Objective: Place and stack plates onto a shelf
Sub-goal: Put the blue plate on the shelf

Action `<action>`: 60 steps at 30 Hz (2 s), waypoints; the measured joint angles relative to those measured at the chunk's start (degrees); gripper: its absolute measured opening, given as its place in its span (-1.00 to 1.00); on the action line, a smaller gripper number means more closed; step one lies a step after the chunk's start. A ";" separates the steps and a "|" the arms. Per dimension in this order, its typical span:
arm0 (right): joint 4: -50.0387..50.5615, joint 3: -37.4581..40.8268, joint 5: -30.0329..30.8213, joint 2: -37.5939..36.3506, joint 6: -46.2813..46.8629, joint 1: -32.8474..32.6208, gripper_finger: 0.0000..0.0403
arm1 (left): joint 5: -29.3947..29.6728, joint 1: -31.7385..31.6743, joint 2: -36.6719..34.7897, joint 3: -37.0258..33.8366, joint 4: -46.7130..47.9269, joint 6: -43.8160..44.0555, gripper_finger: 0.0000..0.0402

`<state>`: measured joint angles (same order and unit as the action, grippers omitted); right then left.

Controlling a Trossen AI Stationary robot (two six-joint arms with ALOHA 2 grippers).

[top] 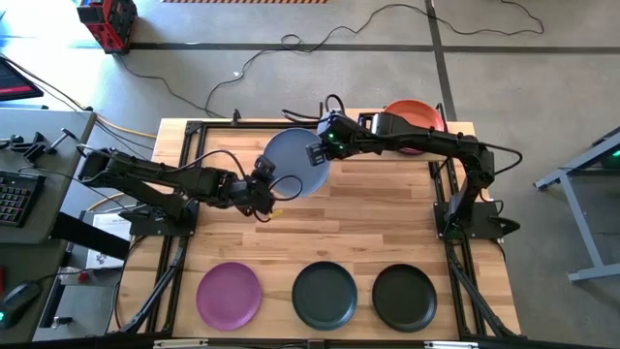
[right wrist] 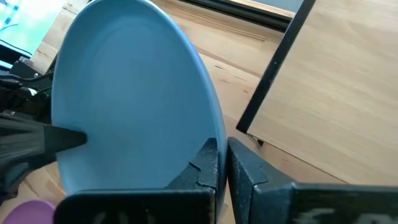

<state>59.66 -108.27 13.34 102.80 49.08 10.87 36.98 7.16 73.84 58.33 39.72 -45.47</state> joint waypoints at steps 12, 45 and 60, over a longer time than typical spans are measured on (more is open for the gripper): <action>6.60 0.00 2.13 0.00 2.03 1.25 -1.00 | 6.94 1.52 0.00 0.00 1.64 7.51 -0.44; 5.34 0.00 -15.52 -7.43 -32.59 34.41 -1.00 | 14.61 -20.19 -0.02 0.00 0.93 19.96 -0.44; 5.86 2.02 -21.46 -7.24 -54.09 39.36 -1.00 | 12.87 -27.21 -0.02 0.00 0.60 22.44 -0.44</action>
<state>65.52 -106.25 -8.12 95.56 -5.01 50.24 49.84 -20.05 73.82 58.33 40.32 -23.04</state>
